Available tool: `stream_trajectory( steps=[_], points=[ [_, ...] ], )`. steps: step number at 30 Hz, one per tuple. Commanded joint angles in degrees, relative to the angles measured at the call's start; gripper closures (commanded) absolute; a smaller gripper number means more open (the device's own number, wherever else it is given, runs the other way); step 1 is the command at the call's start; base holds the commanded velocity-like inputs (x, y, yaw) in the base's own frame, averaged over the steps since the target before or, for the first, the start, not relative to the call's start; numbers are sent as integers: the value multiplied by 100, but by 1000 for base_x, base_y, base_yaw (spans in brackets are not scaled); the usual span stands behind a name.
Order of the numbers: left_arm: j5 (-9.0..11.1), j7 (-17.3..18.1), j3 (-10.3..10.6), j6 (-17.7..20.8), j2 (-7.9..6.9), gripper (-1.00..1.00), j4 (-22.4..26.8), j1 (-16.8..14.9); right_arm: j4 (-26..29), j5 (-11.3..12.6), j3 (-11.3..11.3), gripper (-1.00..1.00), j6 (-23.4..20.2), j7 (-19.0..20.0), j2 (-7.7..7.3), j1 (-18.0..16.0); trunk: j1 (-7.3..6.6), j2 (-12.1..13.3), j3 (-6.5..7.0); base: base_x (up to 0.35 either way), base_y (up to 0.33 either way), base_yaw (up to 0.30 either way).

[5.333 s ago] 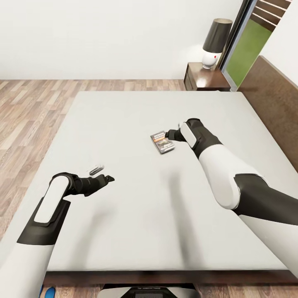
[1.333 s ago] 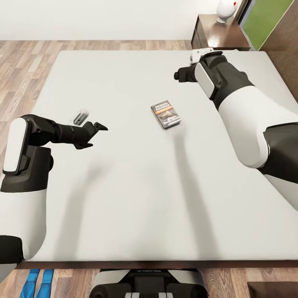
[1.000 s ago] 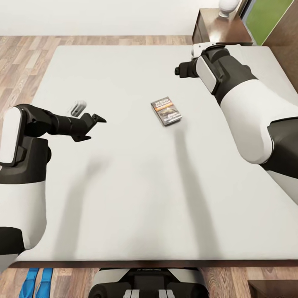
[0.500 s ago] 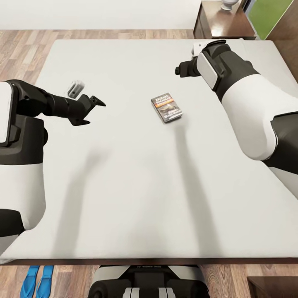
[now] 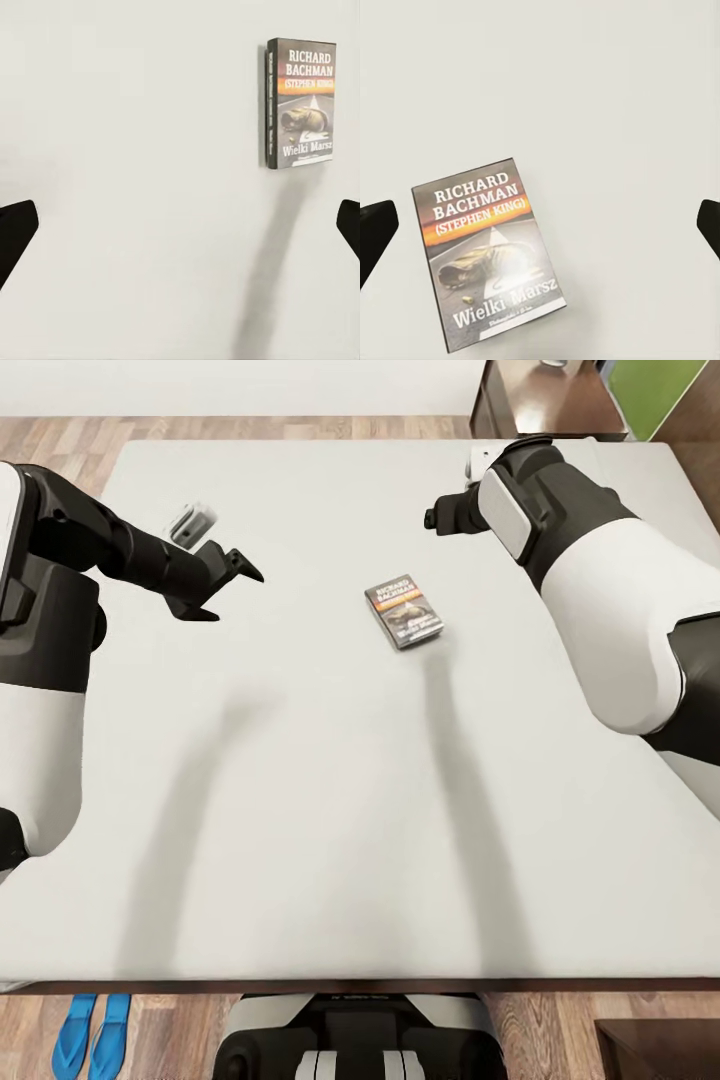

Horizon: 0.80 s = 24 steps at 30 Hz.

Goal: In the bedroom, move the book from the bed onto either nightstand, and place the two sandals side by side next to the bed.

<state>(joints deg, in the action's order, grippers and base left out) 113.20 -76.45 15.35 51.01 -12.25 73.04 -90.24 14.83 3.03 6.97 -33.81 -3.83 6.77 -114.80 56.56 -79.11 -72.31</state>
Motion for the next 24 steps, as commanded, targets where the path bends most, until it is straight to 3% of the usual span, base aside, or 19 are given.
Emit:
stream_trajectory(
  steps=[1,8,16,24],
  points=[
    [60,-56,15,33,-28,-100,2,-20,4,35,34,-100,-27,-30,1,-13,0,-2,-12,0,0,0],
    [260,-62,41,-53,-107,-100,-5,-70,-10,43,33,-100,-3,-24,3,-38,154,-283,-200,0,0,0],
    [370,-58,21,-180,-354,-100,10,-64,14,47,34,-100,19,-18,1,-24,329,-603,-415,0,0,0],
    [495,-60,20,-220,-426,-100,86,-63,26,48,40,-100,30,-14,0,-18,505,-924,-630,0,0,0]
  ],
)
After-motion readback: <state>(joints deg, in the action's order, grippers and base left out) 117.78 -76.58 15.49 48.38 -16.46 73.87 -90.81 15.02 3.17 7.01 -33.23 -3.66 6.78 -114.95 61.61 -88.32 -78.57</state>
